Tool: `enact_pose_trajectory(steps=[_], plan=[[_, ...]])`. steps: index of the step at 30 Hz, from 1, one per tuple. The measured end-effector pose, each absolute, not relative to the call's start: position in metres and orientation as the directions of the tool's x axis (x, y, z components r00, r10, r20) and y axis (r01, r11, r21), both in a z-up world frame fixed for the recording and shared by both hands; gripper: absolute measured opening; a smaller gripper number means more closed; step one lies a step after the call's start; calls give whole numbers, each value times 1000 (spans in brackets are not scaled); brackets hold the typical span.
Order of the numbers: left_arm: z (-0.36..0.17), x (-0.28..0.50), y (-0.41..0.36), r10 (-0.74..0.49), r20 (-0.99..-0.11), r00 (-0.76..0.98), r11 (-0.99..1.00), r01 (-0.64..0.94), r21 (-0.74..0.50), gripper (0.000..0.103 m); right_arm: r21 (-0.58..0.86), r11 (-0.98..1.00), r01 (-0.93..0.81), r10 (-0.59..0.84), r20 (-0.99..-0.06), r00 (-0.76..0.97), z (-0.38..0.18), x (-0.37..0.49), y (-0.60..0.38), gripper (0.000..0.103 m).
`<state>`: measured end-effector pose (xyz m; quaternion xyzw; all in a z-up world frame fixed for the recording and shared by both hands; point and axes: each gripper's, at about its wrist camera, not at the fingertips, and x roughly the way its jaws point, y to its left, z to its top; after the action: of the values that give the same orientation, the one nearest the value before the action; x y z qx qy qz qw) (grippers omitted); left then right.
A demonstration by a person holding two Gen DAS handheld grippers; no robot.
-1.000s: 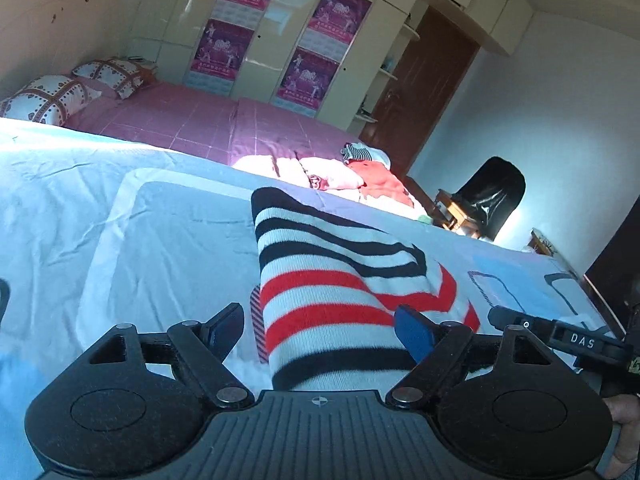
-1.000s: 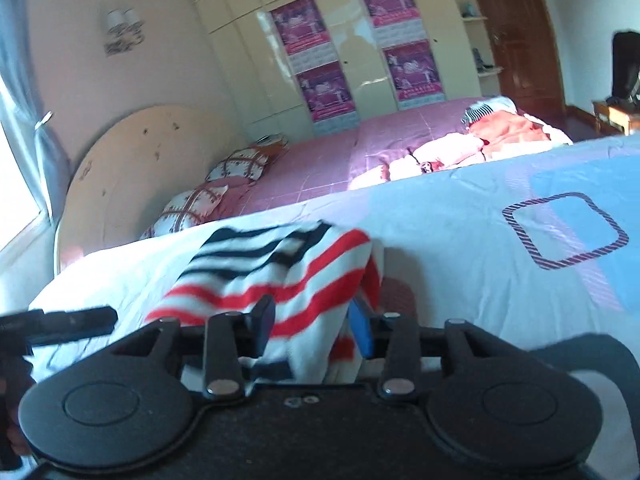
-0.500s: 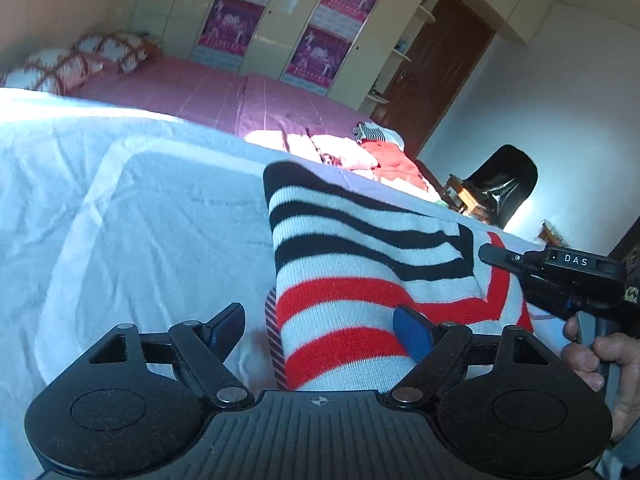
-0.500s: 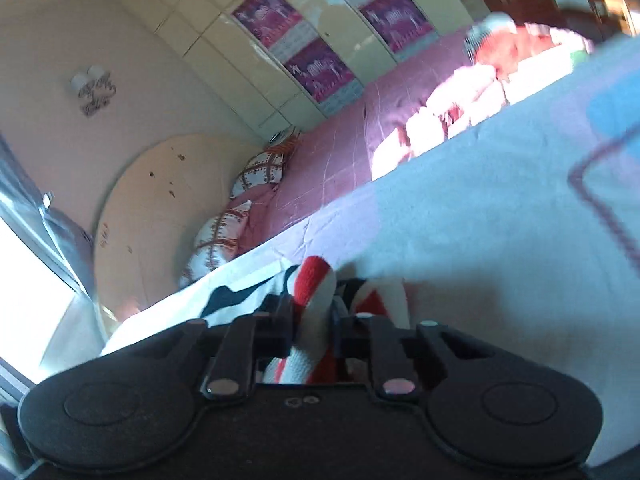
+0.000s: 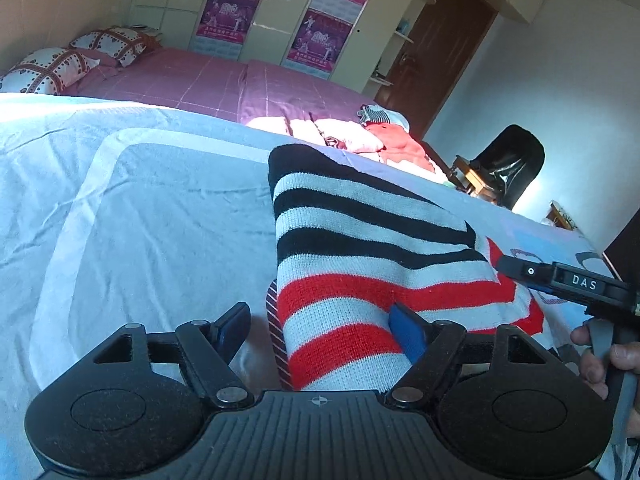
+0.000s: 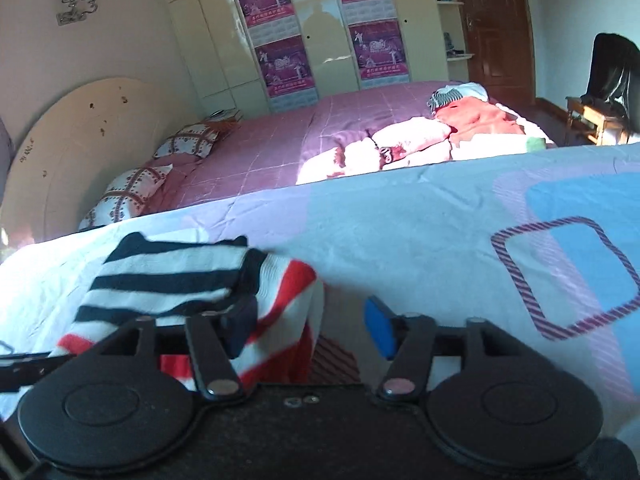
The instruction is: Fold small clothes
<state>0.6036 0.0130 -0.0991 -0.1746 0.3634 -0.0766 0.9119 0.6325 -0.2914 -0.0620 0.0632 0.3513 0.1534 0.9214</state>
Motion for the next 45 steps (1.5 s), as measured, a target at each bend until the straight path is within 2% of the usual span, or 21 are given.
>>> enact_pose_trajectory(steps=[6,15,17,21,24,26,30,34,35,36,37,41,45], plan=[[-95,591,14,-270,-636,723,925,12,-379,76,146,950,-277,304,-640,705,-54,602,-291,62],[-87,587,11,-261,-642,721,933,16,-360,76,165,939,-301,334,-648,685,-50,589,-298,64],[-88,583,15,-320,-620,716,904,35,-427,76,247,918,-311,395,-649,650,-49,590,-307,65],[-102,576,31,-454,-592,666,818,49,-573,76,515,822,-245,560,-648,516,-69,599,-339,66],[-120,577,45,-573,-555,603,709,26,-705,76,743,651,-158,735,-564,376,-98,610,-361,67],[-128,579,48,-612,-526,590,667,28,-744,76,802,581,-139,787,-511,345,-113,614,-364,65],[-132,591,46,-642,-511,571,642,35,-766,76,816,552,-175,814,-480,329,-121,625,-352,54],[-129,605,34,-636,-529,561,670,62,-740,76,787,573,-230,811,-502,302,-119,635,-333,53],[-129,606,31,-630,-533,565,679,68,-731,70,783,575,-236,810,-504,301,-119,637,-331,50],[-128,610,29,-618,-545,567,695,69,-716,59,781,576,-240,809,-504,303,-119,638,-330,48],[-129,610,29,-617,-540,572,693,71,-718,58,779,578,-241,807,-504,307,-119,638,-330,43],[-131,604,31,-611,-518,599,689,81,-720,50,719,622,-311,778,-518,356,-111,625,-325,35],[-114,590,39,-623,-461,632,674,134,-727,47,665,638,-388,766,-494,411,-76,606,-311,33]])
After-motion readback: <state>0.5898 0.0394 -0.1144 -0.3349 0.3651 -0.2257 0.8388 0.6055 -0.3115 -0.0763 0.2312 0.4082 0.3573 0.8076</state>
